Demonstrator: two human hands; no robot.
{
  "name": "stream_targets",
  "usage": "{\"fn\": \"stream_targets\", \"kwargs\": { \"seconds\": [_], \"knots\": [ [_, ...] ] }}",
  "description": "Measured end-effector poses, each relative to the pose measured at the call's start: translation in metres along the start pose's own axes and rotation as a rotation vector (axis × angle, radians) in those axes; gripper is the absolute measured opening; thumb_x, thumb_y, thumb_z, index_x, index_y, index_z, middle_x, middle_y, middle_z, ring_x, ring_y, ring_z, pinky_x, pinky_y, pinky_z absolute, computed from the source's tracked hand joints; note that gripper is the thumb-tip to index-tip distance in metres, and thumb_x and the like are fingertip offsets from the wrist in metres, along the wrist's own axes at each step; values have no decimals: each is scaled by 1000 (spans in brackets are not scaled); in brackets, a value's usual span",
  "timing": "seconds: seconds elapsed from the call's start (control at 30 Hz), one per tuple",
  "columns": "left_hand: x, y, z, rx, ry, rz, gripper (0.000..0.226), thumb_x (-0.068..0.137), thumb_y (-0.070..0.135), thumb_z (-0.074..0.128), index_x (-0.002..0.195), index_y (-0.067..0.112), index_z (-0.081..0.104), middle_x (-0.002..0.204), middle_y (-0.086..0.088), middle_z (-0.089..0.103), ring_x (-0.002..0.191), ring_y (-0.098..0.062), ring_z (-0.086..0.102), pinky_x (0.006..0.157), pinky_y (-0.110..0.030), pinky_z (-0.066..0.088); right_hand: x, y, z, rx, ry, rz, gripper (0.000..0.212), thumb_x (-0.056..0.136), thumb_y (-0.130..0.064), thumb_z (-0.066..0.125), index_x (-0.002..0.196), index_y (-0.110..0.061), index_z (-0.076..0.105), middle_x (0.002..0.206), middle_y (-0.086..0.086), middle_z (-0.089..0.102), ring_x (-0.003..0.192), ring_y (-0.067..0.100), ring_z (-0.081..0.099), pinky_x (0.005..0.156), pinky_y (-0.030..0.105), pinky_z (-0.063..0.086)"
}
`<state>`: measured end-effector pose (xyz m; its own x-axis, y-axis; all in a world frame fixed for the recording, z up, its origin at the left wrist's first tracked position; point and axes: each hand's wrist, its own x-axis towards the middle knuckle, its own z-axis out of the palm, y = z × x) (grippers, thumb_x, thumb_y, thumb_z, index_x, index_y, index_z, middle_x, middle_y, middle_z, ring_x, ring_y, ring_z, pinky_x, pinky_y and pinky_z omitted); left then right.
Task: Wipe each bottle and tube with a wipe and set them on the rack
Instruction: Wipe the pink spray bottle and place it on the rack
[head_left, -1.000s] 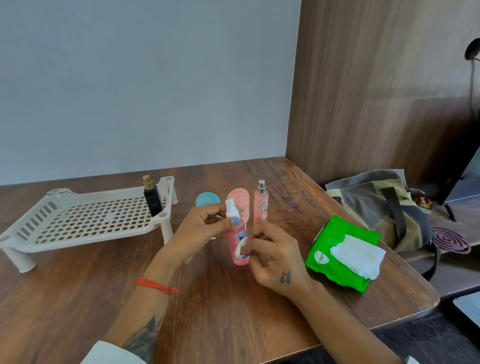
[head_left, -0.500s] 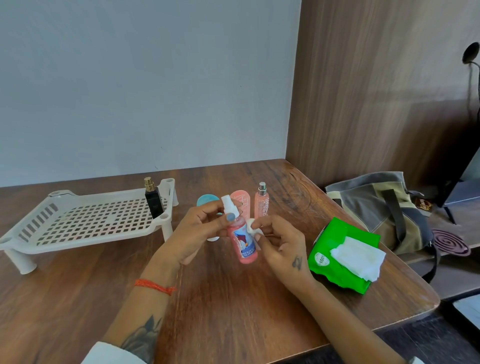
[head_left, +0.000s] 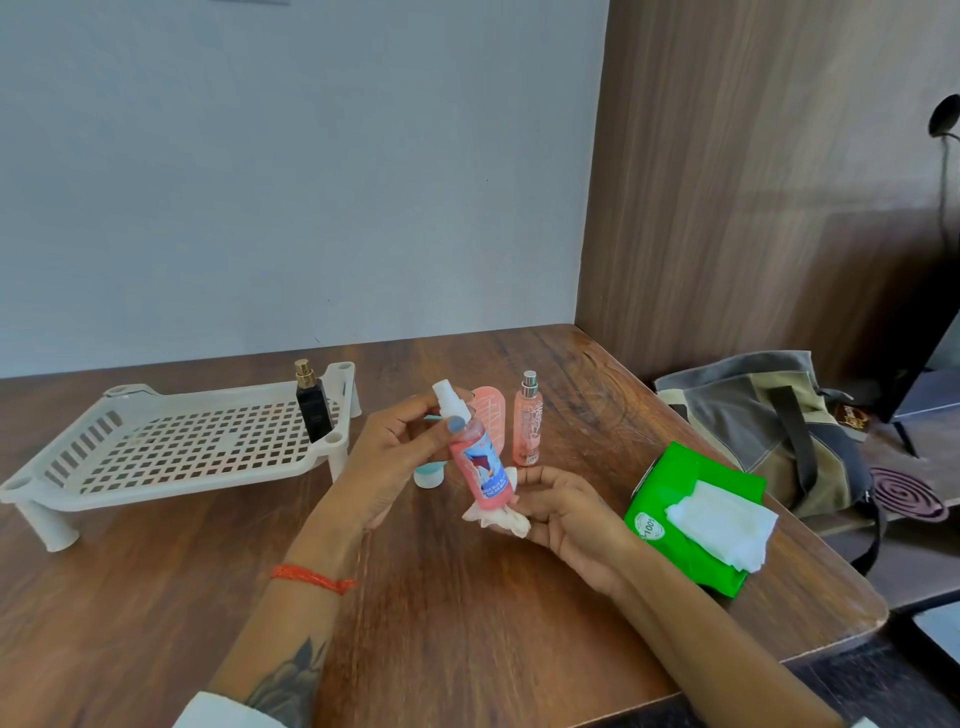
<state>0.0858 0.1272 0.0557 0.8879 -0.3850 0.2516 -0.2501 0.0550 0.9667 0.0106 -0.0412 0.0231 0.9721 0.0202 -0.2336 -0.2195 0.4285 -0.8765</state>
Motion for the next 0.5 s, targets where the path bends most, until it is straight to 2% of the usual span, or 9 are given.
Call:
{"fn": "stream_targets", "kwargs": {
  "seconds": [0.13, 0.23, 0.33, 0.43, 0.5],
  "knots": [
    [0, 1, -2, 14, -21, 17, 26, 78, 22, 62, 104, 24, 64, 105, -1, 69, 98, -18, 65, 76, -21, 57, 1, -2, -1, 18, 11, 21, 21, 87, 12, 47, 98, 2, 62, 92, 19, 72, 75, 23, 71, 59, 26, 58],
    [0, 1, -5, 20, -46, 30, 22, 84, 12, 61, 103, 22, 65, 102, 1, 70, 96, -15, 66, 75, -21, 57, 2, -1, 0, -16, 101, -35, 22, 84, 11, 45, 92, 1, 62, 89, 20, 71, 70, 25, 69, 51, 26, 55],
    [-1, -1, -6, 51, -117, 22, 21, 84, 9, 63, 101, 20, 67, 97, 1, 71, 92, -10, 66, 77, -22, 55, -1, 4, 0, -190, 290, -223, 19, 82, 8, 48, 90, -2, 61, 88, 19, 67, 62, 24, 68, 47, 27, 52],
    [0, -5, -3, 183, -158, -14, 22, 85, 14, 65, 100, 30, 65, 98, 5, 69, 92, -11, 64, 78, -19, 53, -7, 7, -3, -413, 441, -459, 21, 85, 1, 55, 89, -18, 63, 95, 9, 67, 80, 23, 68, 52, 29, 55],
    [-1, -8, 1, 240, -179, -30, 21, 85, 17, 65, 98, 34, 63, 98, 11, 66, 93, -8, 63, 75, -14, 51, -11, 7, -2, -597, 463, -624, 25, 86, -4, 60, 91, -28, 64, 94, -3, 68, 83, 12, 67, 58, 24, 56]
  ]
}}
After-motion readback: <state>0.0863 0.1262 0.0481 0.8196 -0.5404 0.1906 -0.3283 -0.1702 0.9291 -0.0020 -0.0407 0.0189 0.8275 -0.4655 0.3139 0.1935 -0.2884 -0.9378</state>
